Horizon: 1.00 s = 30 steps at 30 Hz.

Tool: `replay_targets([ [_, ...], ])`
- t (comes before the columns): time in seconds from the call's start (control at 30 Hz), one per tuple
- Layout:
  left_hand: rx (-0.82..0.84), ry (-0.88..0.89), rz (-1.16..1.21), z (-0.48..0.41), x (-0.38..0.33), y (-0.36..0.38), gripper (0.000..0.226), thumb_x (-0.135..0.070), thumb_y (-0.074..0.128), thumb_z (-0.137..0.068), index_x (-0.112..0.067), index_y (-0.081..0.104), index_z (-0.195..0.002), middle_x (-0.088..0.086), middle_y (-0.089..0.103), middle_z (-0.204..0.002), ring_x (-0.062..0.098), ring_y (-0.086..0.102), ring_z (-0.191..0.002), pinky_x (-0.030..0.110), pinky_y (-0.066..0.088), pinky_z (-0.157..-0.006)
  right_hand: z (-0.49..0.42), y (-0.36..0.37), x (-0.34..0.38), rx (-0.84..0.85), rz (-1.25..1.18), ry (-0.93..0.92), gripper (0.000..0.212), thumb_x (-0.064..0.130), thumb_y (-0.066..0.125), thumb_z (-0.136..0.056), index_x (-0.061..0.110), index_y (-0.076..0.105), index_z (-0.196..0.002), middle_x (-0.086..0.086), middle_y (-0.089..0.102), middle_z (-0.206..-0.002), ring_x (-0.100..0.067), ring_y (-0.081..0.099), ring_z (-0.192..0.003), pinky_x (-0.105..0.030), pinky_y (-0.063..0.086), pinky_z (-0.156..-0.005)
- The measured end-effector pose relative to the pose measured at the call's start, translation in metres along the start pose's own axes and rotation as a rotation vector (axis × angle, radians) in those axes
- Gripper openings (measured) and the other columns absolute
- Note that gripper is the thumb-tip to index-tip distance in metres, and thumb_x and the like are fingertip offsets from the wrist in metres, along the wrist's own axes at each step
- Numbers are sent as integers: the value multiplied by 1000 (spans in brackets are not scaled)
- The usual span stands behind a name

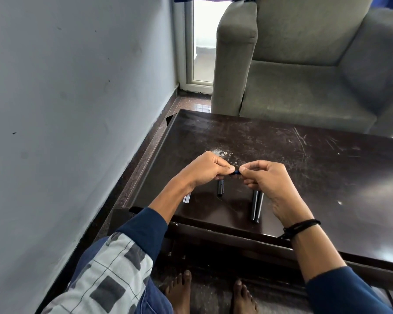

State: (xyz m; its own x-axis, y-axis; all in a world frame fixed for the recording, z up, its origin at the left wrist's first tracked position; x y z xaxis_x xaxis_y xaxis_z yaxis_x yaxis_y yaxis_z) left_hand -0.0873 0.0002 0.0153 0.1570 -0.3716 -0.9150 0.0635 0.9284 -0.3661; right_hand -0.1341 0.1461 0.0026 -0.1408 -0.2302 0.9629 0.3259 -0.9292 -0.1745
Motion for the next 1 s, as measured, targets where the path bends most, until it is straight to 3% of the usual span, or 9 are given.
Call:
replay_targets([
  [0.1, -2, -9, 11, 1, -1, -1, 35, -21, 63, -99, -27, 73, -65, -15, 54, -49, -2, 46, -52, 16, 39, -70, 0, -1, 2, 8, -9, -8, 19, 10, 83, -83, 15, 73, -98, 1, 73, -76, -9, 66, -66, -21, 53, -63],
  [0.17, -2, -2, 7, 1, -2, -1, 40, -21, 63, -99, -27, 73, -60, -14, 53, -49, -1, 44, -53, 15, 39, -68, 0, -1, 1, 14, -10, -5, 23, 12, 85, -81, 18, 72, -100, 6, 73, -69, -7, 66, -65, -22, 53, -64],
  [0.33, -2, 3, 0, 0, -1, 0, 47, -20, 64, -98, -29, 70, -52, -10, 50, -52, 0, 44, -53, 14, 38, -66, 1, 1, 1, 14, 25, -7, 14, 9, 85, -80, 10, 77, -91, -4, 73, -78, -8, 65, -66, -19, 52, -62],
  [0.47, -7, 0, 16, -1, 0, -1, 33, -21, 65, -97, -23, 74, -66, -3, 52, -58, 3, 45, -56, 19, 39, -68, 1, -1, 2, 23, 16, -10, 23, 9, 88, -76, 14, 76, -96, -8, 75, -92, -13, 68, -76, -23, 53, -68],
  [0.57, -5, 6, 27, -1, -1, -1, 27, -19, 64, -98, -19, 78, -75, -7, 53, -55, 0, 44, -54, 11, 38, -61, 0, -1, 0, 24, -20, -1, 21, 15, 86, -80, 14, 75, -97, -5, 76, -86, -12, 68, -73, -22, 53, -67],
  [0.7, -3, 11, 5, -1, 0, 0, 49, -17, 63, -98, -27, 70, -51, -13, 51, -50, -1, 44, -49, 7, 36, -56, -1, 3, -2, 15, -8, -2, 6, 12, 81, -85, 10, 76, -86, -1, 74, -72, -10, 66, -66, -17, 52, -59],
  [0.83, 0, 3, 12, -2, 2, 0, 46, -18, 64, -98, -27, 71, -54, -14, 52, -51, -2, 46, -51, 10, 39, -61, -1, 3, 0, 27, 7, -18, 9, 6, 82, -83, 8, 77, -89, 2, 73, -69, -9, 66, -66, -18, 53, -61],
  [0.93, 0, 1, 23, -2, 3, 1, 38, -19, 64, -98, -25, 74, -61, -8, 52, -54, 0, 44, -54, 14, 39, -64, -2, 2, -1, 22, -21, -8, 14, 12, 84, -82, 11, 76, -93, -2, 74, -77, -9, 67, -66, -21, 53, -64],
  [1.0, -4, 1, 25, -2, 2, 1, 41, -17, 64, -98, -25, 72, -59, -13, 54, -52, -2, 47, -52, 12, 39, -62, -2, 1, -2, 9, -13, -4, 9, 14, 82, -85, 10, 76, -90, -4, 74, -77, -10, 66, -66, -20, 53, -62],
])
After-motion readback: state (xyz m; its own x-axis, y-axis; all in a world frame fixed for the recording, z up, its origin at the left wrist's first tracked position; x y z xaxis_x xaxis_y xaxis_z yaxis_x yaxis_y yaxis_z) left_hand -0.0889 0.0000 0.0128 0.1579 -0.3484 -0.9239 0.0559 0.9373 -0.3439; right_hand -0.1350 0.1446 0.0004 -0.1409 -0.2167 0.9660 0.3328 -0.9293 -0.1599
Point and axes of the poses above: each hand's wrist, its own z-axis away from the middle knuckle, its own y-axis out of the palm, x = y × z, the point moved 10 cm from there along -z, towards the middle knuckle
